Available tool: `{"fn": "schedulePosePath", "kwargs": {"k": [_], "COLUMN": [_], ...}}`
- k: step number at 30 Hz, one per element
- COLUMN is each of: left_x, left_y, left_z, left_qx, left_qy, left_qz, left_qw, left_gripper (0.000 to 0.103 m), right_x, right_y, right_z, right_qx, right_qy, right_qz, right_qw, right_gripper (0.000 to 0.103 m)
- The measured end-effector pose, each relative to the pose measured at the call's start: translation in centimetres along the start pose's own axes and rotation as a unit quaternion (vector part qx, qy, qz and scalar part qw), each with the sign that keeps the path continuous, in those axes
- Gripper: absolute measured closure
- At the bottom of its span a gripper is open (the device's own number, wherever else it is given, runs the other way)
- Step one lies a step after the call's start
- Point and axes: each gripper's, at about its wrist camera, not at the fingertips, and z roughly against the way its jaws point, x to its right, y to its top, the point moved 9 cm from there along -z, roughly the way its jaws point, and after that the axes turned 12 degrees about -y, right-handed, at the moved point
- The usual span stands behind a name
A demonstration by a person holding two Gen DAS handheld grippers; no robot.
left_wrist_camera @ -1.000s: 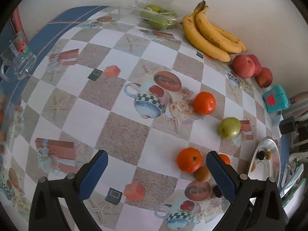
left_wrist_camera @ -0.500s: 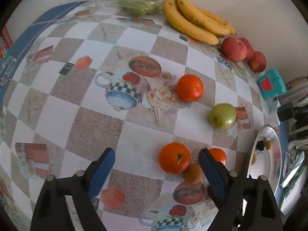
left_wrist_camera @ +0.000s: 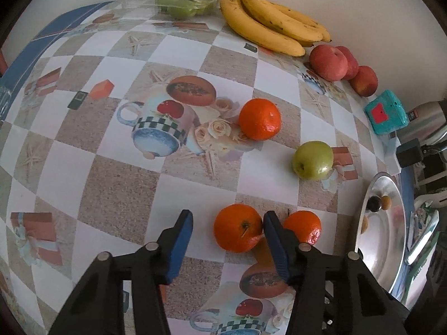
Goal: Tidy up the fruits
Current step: 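Grasp the orange with the left gripper while the right gripper grasps the dark plum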
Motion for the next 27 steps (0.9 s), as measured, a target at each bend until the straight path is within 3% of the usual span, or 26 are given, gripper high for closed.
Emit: {"fn": "schedulePosePath", "kwargs": {"k": [6,13,27], "left_x": [0.2,0.5,-0.3], "left_y": [-0.1,0.1,0.4], "left_z": [-0.3,-0.1,0.8], "left_qx": [-0.005,-0.001,0.011], "left_qy": [0.001,-0.008,-0.004], "left_qz": [-0.005,-0.006,0.014], "left_qw": [1.0000,1.0000,0.9998], "left_gripper": [0.050,0.064,0.064], "right_x": [0.0,-0.2,-0.3], "right_y": [0.0,0.1,0.1], "right_z": [-0.1,-0.1,0.1], "right_qx": [0.000,0.000,0.004], "right_qy": [-0.003,0.000,0.003], "right_qz": [0.001,0.004,0.004], "right_qw": [1.000,1.000,1.000], "right_gripper": [0.054,0.066,0.076]}}
